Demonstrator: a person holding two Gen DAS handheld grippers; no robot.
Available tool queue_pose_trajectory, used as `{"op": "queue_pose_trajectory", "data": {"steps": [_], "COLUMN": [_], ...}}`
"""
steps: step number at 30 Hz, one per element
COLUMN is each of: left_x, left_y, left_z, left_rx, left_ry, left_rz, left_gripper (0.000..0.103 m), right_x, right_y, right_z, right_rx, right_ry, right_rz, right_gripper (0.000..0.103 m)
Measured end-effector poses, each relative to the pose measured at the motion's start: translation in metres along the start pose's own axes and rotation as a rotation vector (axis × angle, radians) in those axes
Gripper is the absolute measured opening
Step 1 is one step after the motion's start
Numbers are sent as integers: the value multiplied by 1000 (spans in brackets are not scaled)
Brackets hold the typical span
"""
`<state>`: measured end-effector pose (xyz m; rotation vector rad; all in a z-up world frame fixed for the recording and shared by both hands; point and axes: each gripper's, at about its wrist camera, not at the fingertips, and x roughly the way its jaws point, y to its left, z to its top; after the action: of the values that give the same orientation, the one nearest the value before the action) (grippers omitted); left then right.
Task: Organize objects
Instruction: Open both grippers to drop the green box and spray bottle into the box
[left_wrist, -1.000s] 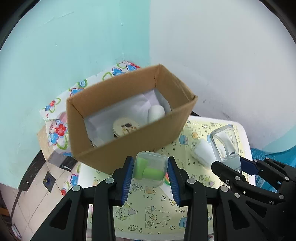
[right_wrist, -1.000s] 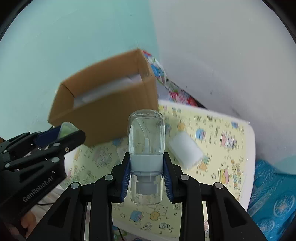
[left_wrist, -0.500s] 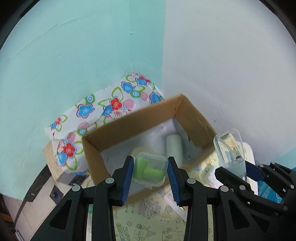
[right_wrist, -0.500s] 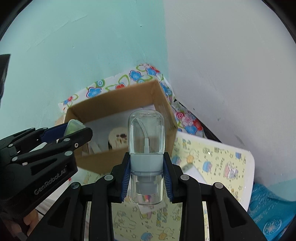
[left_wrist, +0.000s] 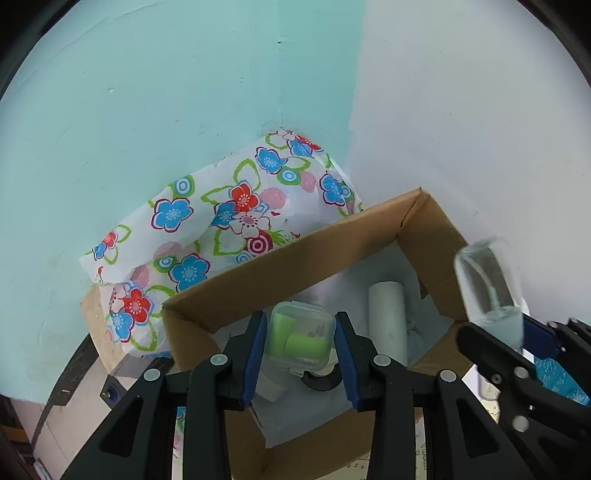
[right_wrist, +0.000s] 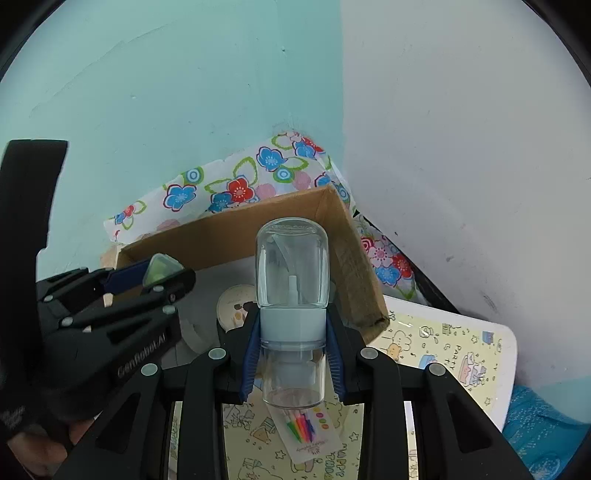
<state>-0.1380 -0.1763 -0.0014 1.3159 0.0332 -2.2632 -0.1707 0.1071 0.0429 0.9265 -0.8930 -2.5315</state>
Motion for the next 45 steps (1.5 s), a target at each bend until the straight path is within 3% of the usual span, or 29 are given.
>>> {"op": "queue_pose_trajectory", "data": {"steps": [3,6,11,14,21,29,41,44,45], "left_x": [6,11,9,8,9,-12,-17,-15,-15], "left_y": [-2,0,3,5,8,32,54,52,52], "left_z": [1,1,2,3,-1,-8,-15,-14,-14], "left_rx": [11,-14,-31,-31,-43,-90,-136,-133,-135], "left_ry": [8,29,9,-4,38,-8,-1,1,2], "left_rz": [15,-8,20,49,-11,-14,-17,-23,-32], "left_gripper": [39,46,79,91,93,98,99,99,99], "right_x": [7,10,10,8,3,4,26,28,27], "right_y": [-1,-1,-5,-8,-12,-6,19,15,12], "right_z": [2,3,1,0,-3,2,22,23,23], "right_rx": [4,3,9,13,7,-1,-85,-83,-78], "right_ry": [10,12,11,10,8,8,-13,-17,-25], "right_rz": [5,4,8,6,-13,-10,-6,-45,-65], "right_gripper": [35,35,34,35,34,36,36,55,67]}}
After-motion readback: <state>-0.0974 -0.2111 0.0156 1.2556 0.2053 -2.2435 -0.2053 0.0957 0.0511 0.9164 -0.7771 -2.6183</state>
